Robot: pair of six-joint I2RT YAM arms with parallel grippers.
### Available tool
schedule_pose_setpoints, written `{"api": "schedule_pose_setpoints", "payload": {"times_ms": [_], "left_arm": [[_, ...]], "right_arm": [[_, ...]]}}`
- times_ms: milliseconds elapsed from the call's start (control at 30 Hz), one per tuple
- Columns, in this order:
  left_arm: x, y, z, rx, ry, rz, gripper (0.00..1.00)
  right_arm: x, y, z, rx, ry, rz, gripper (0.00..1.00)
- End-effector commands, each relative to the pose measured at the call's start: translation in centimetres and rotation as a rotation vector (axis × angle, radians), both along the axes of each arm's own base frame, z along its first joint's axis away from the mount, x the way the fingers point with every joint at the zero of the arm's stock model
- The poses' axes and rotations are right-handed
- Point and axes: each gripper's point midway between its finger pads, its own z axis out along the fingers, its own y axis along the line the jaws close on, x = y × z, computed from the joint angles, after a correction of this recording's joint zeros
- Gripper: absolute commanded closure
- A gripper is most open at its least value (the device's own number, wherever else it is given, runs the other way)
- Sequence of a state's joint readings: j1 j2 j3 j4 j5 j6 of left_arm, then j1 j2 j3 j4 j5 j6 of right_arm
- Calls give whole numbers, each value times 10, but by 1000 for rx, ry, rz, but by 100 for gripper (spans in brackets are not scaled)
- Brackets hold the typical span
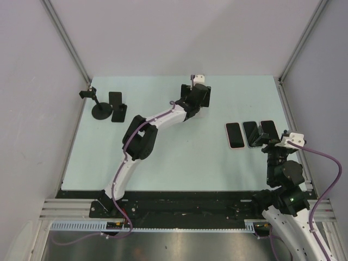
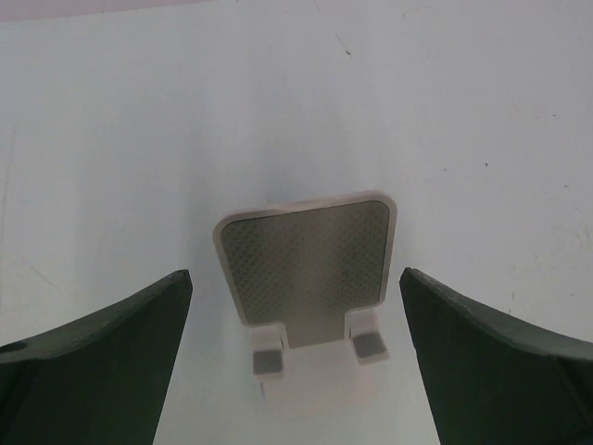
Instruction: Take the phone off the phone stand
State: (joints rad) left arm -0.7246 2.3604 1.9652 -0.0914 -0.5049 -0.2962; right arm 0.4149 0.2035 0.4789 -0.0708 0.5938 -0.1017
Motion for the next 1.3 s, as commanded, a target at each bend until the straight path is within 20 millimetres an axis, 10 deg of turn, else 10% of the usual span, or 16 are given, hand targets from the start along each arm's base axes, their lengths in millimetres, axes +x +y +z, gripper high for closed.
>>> {"api": "schedule_pose_setpoints", "payload": {"times_ms": [0, 267, 667, 867, 1267], "left_arm": [[17, -10, 16, -30, -62, 29, 0], [19, -5, 16, -35, -62, 46, 12], [8, 13, 40, -25, -65, 26, 55], [-2, 64, 66, 41, -73, 6, 65], [-29, 214, 54, 78, -48, -35, 62]], "right_arm": [[-1, 2, 14, 10, -60, 16, 1], [1, 6, 10, -1, -53, 35, 2], [-1, 8, 11, -1, -61, 53, 3], [-2, 10, 13, 1, -71, 65, 3], [-3, 15, 15, -1, -79, 95, 3]]}}
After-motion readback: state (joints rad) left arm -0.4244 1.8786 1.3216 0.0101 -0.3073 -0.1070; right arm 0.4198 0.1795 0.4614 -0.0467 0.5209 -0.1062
